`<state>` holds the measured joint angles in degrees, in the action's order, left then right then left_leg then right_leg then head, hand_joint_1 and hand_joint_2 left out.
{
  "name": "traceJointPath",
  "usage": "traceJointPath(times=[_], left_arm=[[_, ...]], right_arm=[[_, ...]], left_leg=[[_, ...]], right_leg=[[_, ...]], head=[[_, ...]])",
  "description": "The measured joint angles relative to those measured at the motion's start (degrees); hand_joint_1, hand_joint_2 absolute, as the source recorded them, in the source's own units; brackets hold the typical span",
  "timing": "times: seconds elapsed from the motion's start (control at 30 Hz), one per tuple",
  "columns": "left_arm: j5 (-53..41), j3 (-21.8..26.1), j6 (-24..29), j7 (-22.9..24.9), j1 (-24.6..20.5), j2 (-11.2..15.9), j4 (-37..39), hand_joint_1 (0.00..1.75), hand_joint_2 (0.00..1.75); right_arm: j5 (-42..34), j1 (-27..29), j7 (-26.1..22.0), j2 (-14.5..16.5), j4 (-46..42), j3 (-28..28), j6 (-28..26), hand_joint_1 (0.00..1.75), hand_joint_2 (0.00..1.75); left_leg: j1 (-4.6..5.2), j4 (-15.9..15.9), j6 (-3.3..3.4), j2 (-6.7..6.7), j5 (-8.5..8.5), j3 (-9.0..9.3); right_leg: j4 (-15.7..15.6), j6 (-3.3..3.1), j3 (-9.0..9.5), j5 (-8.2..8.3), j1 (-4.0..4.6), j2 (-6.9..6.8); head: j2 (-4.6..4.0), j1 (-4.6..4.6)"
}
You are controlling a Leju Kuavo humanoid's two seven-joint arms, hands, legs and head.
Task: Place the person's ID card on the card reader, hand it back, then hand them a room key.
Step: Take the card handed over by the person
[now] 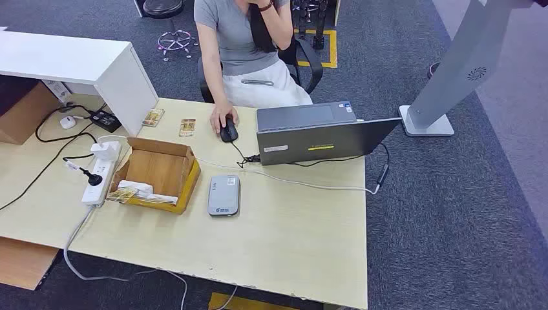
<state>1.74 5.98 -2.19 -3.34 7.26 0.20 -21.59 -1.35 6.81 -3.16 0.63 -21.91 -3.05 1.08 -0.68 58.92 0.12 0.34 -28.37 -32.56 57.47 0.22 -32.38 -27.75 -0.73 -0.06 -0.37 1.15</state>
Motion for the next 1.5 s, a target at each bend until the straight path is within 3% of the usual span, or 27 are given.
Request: traceJointPath(times=[0.2, 0.33, 0.53, 0.67, 0.93, 1.23, 1.37, 1.5], left_arm=[[2.42, 6.09, -3.11, -4.3, -0.99, 0.39, 0.0, 0.0, 1.75], [4.29, 11.52, -5.43, -7.79, -1.83, 0.57, 0.07, 0.0, 0.0], [6.91, 20.38, -8.74, -13.04, -3.19, 0.66, 0.32, 0.0, 0.0], [8.47, 26.01, -11.07, -16.64, -3.98, 0.65, 0.63, 0.0, 1.75], [9.5, 34.99, -16.25, -24.35, -4.62, -1.0, -2.6, 0.0, 1.75], [9.13, 40.7, -20.97, -25.59, -3.23, -5.98, -17.29, 0.0, 1.75], [9.66, 42.11, -22.48, -25.9, -1.84, -8.24, -24.91, 0.0, 1.75], [10.61, 42.82, -23.88, -26.52, -0.28, -10.12, -32.56, 0.0, 1.75]], right_arm=[[-1.83, -1.79, -4.05, 0.0, 0.82, -2.84, 1.37, 0.0, 1.75], [-3.32, -3.13, -7.13, 0.01, 1.79, -5.47, 2.29, 0.0, 1.75], [-5.37, -5.12, -11.76, 0.02, 3.5, -9.65, 3.46, 0.0, 1.75], [-6.64, -6.3, -14.73, 0.02, 4.64, -12.36, 4.03, 0.0, 1.75], [-8.44, -7.41, -18.32, 0.02, 6.53, -16.87, 3.18, 0.0, 1.75], [-7.92, -7.64, -17.29, 0.34, 7.84, -18.78, -1.98, 0.0, 1.75], [-7.15, -7.78, -16.23, 0.59, 8.39, -19.21, -4.43, 0.0, 0.0], [-5.68, -7.82, -14.35, 0.9, 8.88, -19.29, -7.1, 0.0, 0.0]], left_leg=[[0.0, 0.0, 0.0, 0.0, 0.02, 0.01], [0.0, 0.0, 0.01, 0.0, 0.02, 0.02], [0.0, 0.0, 0.01, 0.0, 0.02, 0.01], [0.0, 0.0, 0.01, 0.0, 0.02, 0.01], [0.01, 0.0, 0.01, -0.01, 0.02, 0.04], [0.01, 0.0, 0.01, -0.01, 0.02, 0.03], [0.0, 0.0, 0.01, -0.01, 0.02, 0.03], [0.0, 0.0, 0.01, -0.01, 0.02, 0.02]], right_leg=[[0.0, -0.01, 0.02, 0.01, 0.0, 0.0], [0.0, -0.01, 0.03, 0.01, 0.0, 0.0], [0.0, -0.01, 0.03, 0.01, 0.0, 0.0], [0.0, -0.01, 0.02, 0.01, 0.0, 0.0], [0.0, -0.01, 0.02, 0.01, 0.0, -0.01], [0.0, -0.01, 0.03, 0.01, 0.0, 0.0], [0.0, -0.01, 0.03, 0.01, 0.0, -0.01], [0.0, -0.01, 0.03, 0.01, 0.0, -0.01]], head=[[0.0, 0.0], [0.0, -0.01], [0.0, -0.01], [0.0, -0.01], [0.0, -0.01], [0.0, 0.0], [0.0, -0.01], [0.0, -0.01]])
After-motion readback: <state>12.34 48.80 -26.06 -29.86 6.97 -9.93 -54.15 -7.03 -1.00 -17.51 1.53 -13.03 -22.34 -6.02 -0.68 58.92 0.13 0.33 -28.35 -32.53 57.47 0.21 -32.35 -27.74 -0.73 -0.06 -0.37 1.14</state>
